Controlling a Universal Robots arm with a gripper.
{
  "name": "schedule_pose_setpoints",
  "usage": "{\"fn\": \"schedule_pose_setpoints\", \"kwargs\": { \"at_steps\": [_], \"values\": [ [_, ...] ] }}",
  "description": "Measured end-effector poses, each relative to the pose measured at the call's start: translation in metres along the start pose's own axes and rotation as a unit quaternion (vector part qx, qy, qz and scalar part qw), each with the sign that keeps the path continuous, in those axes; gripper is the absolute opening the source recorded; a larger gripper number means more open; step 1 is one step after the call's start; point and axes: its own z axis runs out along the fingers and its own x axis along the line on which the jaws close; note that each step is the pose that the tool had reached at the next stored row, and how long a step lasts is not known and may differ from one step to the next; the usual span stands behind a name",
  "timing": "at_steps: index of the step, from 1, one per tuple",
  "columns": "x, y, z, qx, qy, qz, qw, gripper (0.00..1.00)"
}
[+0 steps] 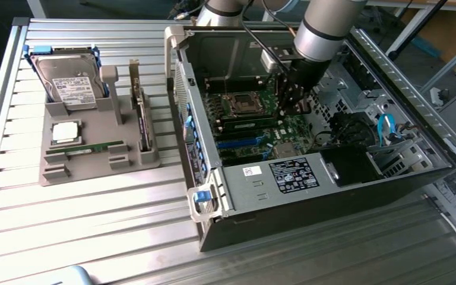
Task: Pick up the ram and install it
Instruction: 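Press down the ram until it locks into place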
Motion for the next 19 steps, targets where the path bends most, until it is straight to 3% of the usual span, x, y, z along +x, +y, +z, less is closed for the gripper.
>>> {"fn": "schedule_pose_setpoints", "kwargs": {
  "at_steps": [12,19],
  "values": [
    [0.0,0.0002,0.0041,-0.0001,0.0002,0.0,1.0,0.1],
    [0.0,0.0003,-0.0017,0.0,0.0,0.0,1.0,0.1]
  ]
}}
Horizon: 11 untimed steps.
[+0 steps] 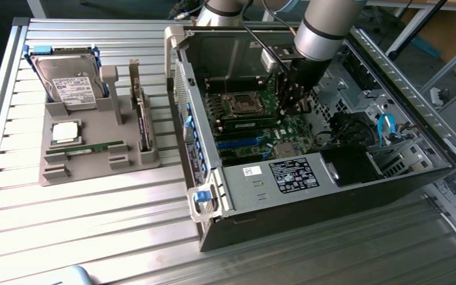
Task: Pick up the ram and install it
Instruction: 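Press down the ram until it locks into place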
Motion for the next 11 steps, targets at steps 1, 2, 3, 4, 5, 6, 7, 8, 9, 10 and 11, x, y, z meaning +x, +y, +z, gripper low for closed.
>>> {"fn": "schedule_pose_setpoints", "kwargs": {
  "at_steps": [1,2,3,4,5,6,7,8,9,10,11],
  "values": [
    [0.0,0.0,-0.0006,0.0,0.0,0.0,1.0,0.1],
    [0.0,0.0,-0.0012,0.0,0.0,0.0,1.0,0.1],
    [0.0,0.0,-0.0019,0.0,0.0,0.0,1.0,0.1],
    [0.0,0.0,-0.0025,0.0,-0.0001,0.0,1.0,0.1],
    [0.0,0.0,-0.0029,0.0,-0.0001,0.0,1.0,0.1],
    [0.0,0.0,-0.003,0.0,-0.0001,0.0,1.0,0.1],
    [0.0,0.0003,-0.003,0.0,-0.0002,0.0,1.0,0.1],
    [0.0,0.0008,-0.0032,0.0,-0.0001,0.0,1.0,0.1],
    [0.0001,0.002,-0.0033,0.0,0.0,0.0,1.0,0.1],
    [0.0001,0.003,-0.0034,0.0001,0.0,0.0,1.0,0.1],
    [0.0001,0.0044,-0.0034,0.0001,0.0001,0.0,1.0,0.1]
  ]
}}
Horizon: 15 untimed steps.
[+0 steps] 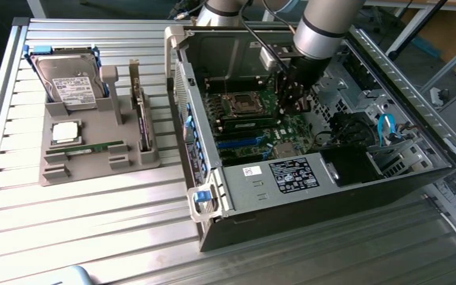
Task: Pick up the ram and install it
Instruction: 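Press down the ram until it locks into place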
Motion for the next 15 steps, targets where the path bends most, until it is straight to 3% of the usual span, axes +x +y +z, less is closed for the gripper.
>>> {"fn": "schedule_pose_setpoints", "kwargs": {
  "at_steps": [15],
  "values": [
    [0.0,0.031,0.0004,0.0007,-0.0001,0.0,1.0,0.1]
  ]
}}
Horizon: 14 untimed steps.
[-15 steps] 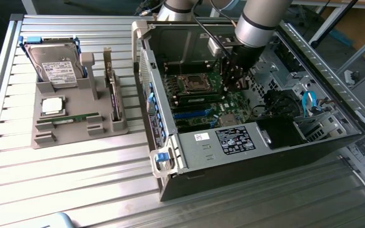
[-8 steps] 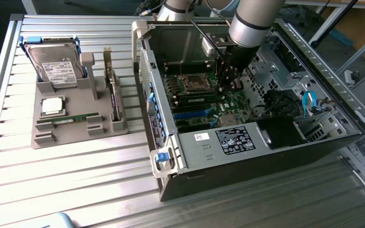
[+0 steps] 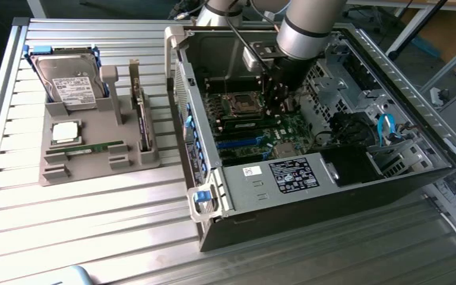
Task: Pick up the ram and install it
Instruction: 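Press down the ram until it locks into place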
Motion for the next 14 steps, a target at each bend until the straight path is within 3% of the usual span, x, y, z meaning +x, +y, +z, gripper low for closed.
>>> {"fn": "schedule_pose_setpoints", "kwargs": {
  "at_steps": [14],
  "values": [
    [0.0,0.0282,0.0003,0.0002,0.0,0.0,1.0,0.1]
  ]
}}
